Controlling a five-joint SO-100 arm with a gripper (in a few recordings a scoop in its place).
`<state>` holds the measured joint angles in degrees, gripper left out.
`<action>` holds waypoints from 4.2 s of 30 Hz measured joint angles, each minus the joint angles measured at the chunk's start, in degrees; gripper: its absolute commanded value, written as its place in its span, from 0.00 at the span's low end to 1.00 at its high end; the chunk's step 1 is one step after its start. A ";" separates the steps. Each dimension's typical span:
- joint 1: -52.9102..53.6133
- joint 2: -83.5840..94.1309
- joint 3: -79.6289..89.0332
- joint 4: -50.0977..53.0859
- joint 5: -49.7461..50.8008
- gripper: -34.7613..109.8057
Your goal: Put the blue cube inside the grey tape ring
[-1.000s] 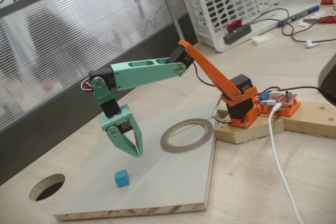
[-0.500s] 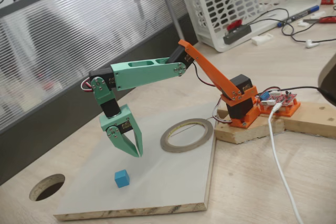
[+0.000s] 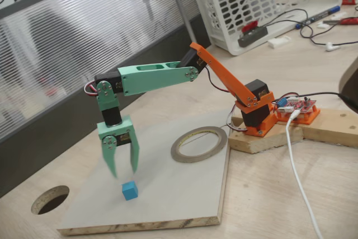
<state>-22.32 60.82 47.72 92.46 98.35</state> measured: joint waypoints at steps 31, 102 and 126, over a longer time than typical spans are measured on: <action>0.00 0.00 5.01 4.48 -4.66 0.83; -0.09 0.09 10.99 -8.17 -9.93 0.33; 4.48 11.78 19.51 -8.09 -9.93 0.26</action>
<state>-17.84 72.60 67.24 84.38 88.42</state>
